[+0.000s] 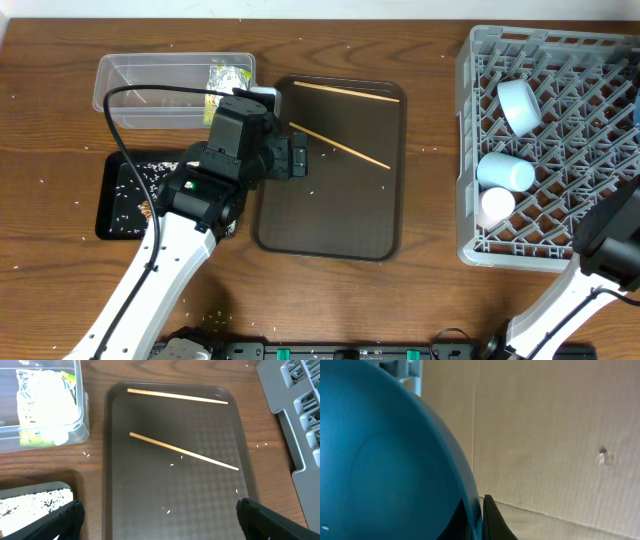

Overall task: Sort waste into correct bins and load items into the dishwasher rack
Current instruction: 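Lower the large blue bowl into the gray rack and release it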

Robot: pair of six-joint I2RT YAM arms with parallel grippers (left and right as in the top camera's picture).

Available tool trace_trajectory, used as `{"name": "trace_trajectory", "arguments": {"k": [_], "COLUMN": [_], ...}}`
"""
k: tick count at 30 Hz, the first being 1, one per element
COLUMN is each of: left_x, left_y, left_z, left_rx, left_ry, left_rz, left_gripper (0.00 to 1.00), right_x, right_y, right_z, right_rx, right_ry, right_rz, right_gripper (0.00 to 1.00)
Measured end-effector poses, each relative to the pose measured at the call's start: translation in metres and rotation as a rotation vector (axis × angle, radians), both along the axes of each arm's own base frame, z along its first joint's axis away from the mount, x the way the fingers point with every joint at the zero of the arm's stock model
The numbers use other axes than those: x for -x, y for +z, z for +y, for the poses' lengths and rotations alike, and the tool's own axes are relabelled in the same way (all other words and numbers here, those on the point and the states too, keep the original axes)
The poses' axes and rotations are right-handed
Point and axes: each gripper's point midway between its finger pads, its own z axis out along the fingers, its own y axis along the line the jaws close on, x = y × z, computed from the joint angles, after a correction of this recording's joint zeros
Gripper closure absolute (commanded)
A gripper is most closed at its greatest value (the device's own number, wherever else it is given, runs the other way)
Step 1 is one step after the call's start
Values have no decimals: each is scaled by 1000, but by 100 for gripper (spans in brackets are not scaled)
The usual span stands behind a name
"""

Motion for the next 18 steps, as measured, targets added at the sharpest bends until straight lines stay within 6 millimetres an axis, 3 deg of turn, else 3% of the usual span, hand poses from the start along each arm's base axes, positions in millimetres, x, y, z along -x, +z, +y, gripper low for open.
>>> {"name": "trace_trajectory", "arguments": {"k": [10, 12, 14, 15, 17, 18], "left_x": [0, 0, 0, 0, 0, 0], "left_y": [0, 0, 0, 0, 0, 0], "left_z": [0, 0, 0, 0, 0, 0], "left_rx": [0, 0, 0, 0, 0, 0], "left_ry": [0, 0, 0, 0, 0, 0], "left_rz": [0, 0, 0, 0, 0, 0], "left_gripper": [2, 2, 2, 2, 2, 2], "right_x": [-8, -13, -21, -28, -44, -53], "right_y": [-5, -6, -11, -13, -14, -14], "right_z": [21, 30, 47, 59, 89, 106], "right_rx": [-17, -16, -31, -38, -40, -40], "right_ry": [46, 56, 95, 124, 186, 221], "right_rz": [54, 61, 81, 86, 89, 90], "right_gripper": [98, 79, 48, 26, 1, 1]}}
